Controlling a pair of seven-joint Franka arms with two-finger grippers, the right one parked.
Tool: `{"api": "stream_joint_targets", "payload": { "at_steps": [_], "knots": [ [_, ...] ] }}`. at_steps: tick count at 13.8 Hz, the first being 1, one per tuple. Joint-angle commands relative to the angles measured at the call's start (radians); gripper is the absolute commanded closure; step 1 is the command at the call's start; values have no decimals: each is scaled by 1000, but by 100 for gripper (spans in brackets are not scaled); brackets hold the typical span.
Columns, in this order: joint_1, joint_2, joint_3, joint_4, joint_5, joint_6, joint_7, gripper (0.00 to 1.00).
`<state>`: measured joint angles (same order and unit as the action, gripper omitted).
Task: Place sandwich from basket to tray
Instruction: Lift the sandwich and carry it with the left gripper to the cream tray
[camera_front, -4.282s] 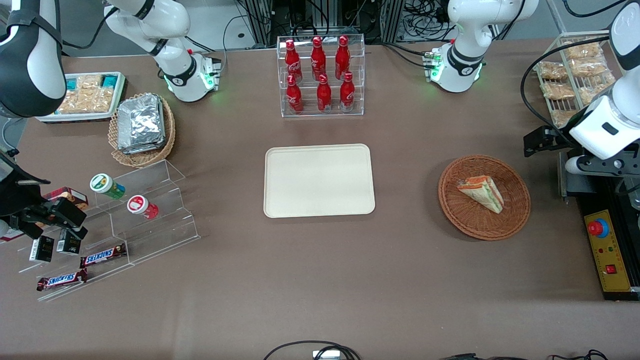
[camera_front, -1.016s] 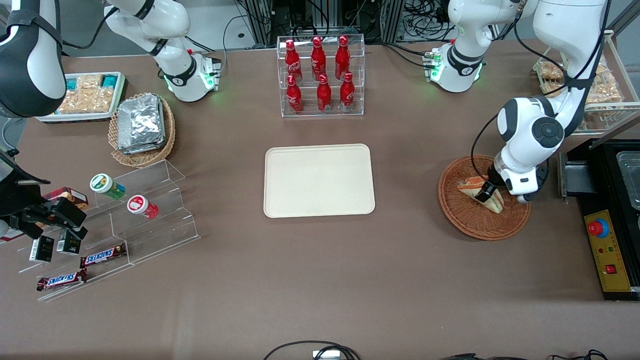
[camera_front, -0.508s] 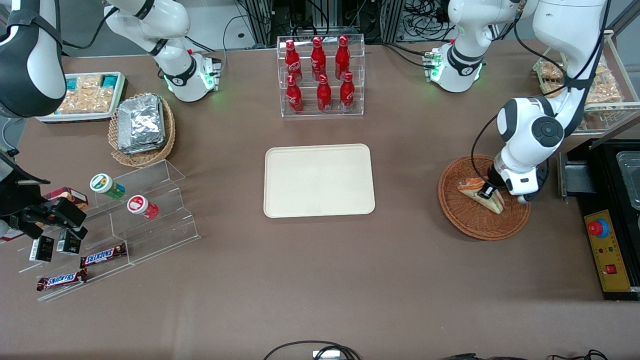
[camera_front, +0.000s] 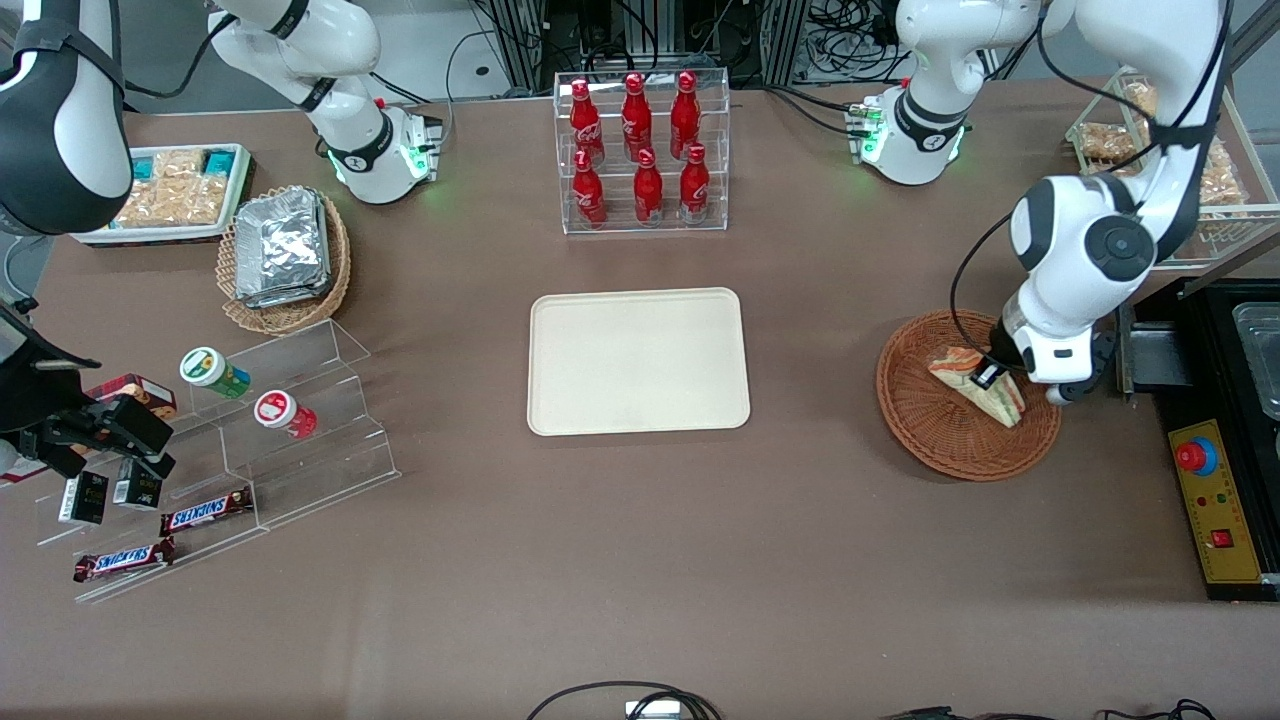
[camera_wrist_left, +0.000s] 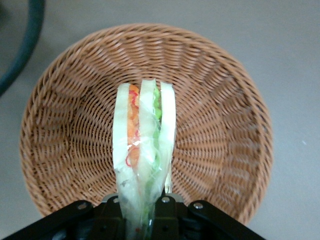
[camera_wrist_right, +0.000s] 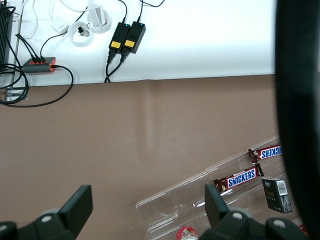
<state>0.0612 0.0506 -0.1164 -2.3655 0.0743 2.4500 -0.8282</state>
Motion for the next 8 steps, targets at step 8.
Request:
{"api": "stream_joint_targets", "payload": {
  "at_steps": [8],
  "knots": [
    [-34,35,-359,150,13,-108,51,100]
  ]
}}
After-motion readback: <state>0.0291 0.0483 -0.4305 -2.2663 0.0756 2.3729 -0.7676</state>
